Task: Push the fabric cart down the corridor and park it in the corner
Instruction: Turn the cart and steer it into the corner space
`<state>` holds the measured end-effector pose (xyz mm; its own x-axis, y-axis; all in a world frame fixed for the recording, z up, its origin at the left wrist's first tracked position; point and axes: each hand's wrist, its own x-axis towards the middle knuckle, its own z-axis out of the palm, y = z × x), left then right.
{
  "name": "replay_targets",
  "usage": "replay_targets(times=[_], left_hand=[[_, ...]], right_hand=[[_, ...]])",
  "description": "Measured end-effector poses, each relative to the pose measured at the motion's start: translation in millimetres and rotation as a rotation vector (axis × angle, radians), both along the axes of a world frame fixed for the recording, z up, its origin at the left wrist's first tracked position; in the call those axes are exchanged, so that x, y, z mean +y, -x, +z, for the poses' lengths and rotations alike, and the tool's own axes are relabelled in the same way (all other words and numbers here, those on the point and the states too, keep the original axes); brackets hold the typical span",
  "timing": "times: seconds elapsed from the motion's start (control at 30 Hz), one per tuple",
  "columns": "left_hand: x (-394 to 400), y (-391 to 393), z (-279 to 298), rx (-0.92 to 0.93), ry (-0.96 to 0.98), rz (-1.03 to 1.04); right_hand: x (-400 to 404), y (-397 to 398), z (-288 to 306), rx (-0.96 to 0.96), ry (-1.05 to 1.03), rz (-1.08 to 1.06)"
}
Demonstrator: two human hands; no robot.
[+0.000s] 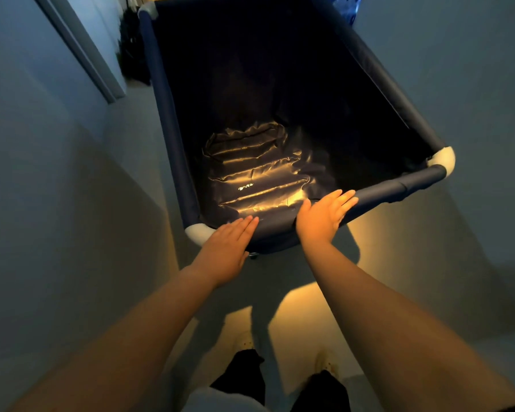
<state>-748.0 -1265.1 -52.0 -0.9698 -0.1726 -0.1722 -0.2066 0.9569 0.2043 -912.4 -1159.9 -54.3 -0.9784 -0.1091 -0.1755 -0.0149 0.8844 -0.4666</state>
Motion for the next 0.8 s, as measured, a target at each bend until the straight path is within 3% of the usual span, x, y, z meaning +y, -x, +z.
replay_targets(times=[0.27, 0.5, 0.8], left_hand=[[-24.5, 19.1, -6.3, 0.081, -0.025, 0.029], [-17.2, 29.6, -9.0, 0.084, -0.033, -0.009], [-16.0, 46.4, -5.2, 0.065, -0.057, -0.361]], right_hand=[[-42.2, 23.4, -11.9, 0.058, 0.076, -0.082], [-38.2, 43.4, -14.6, 0.101, 0.023, 0.009], [-7.4, 60.7, -13.7, 0.091, 0.014, 0.149]])
